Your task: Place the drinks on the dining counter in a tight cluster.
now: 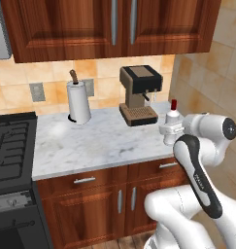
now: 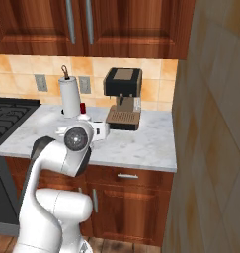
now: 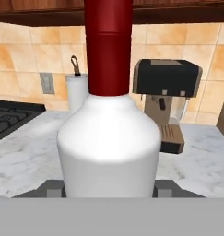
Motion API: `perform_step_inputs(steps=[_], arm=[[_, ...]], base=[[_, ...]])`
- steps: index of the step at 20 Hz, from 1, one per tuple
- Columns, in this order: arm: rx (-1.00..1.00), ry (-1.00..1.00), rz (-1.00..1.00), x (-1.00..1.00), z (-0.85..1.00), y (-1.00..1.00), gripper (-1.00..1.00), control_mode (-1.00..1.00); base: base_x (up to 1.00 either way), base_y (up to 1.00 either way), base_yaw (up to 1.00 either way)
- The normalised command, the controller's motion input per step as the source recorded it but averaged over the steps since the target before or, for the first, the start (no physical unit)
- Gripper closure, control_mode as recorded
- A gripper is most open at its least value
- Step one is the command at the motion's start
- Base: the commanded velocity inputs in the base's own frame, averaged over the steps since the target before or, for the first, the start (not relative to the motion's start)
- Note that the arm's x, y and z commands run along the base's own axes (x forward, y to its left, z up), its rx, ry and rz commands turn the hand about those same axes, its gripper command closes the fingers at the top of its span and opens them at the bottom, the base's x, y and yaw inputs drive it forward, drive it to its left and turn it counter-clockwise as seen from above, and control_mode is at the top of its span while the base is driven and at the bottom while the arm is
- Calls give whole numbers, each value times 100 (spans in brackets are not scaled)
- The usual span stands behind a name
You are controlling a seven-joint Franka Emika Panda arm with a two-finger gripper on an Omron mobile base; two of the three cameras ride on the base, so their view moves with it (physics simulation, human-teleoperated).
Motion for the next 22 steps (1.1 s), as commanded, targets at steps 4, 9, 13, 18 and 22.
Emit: perform_step_inputs(steps=[4, 9, 13, 18, 22], arm=[[0, 0, 0, -43, 6, 6, 100, -100], [0, 1, 0, -28, 6, 5, 100, -100], [0, 0, 0, 0, 0, 0, 100, -100], [0, 0, 0, 0, 0, 0, 100, -100], [0, 0, 0, -5, 0, 0, 100, 100]], base=[[0, 0, 0], [0, 0, 0], [0, 0, 0], [0, 0, 0], [-9, 0, 0]])
